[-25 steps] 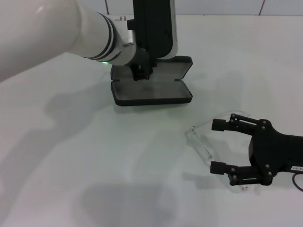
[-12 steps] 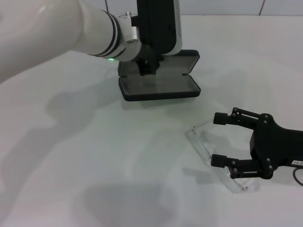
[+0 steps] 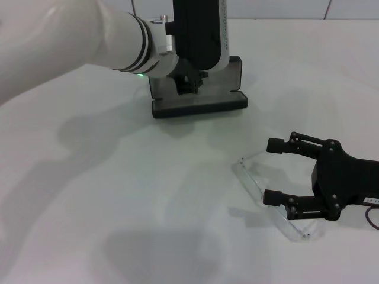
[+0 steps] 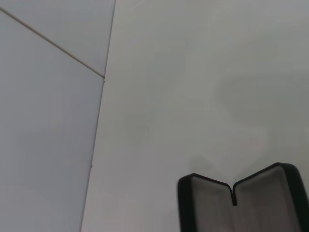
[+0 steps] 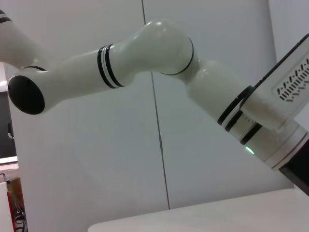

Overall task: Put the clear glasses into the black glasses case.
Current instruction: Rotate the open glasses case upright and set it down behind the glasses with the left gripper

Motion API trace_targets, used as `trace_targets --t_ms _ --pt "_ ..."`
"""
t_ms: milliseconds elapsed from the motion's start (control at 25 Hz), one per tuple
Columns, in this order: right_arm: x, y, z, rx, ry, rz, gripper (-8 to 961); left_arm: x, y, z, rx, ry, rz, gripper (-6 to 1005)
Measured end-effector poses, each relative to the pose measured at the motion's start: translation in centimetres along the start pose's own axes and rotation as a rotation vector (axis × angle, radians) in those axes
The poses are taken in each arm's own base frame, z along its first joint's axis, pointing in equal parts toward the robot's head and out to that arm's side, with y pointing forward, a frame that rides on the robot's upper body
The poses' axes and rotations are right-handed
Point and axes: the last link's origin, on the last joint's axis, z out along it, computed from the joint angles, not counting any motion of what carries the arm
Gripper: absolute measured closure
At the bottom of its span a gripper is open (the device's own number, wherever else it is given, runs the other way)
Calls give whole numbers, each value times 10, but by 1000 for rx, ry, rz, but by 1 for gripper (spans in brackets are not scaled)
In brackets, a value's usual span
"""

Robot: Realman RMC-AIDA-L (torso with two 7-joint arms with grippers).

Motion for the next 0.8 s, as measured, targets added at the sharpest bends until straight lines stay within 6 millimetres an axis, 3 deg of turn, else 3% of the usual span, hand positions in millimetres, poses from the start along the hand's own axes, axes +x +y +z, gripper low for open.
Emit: trace_targets --t_ms 320,560,800 --pt "0 0 0 1 1 1 84 5 -3 -10 12 82 -71 803" --pt "0 0 0 1 -1 1 84 -12 4 -5 -6 66 -133 799" --pt "0 0 1 -4 -2 0 84 -15 1 -8 29 90 -181 795"
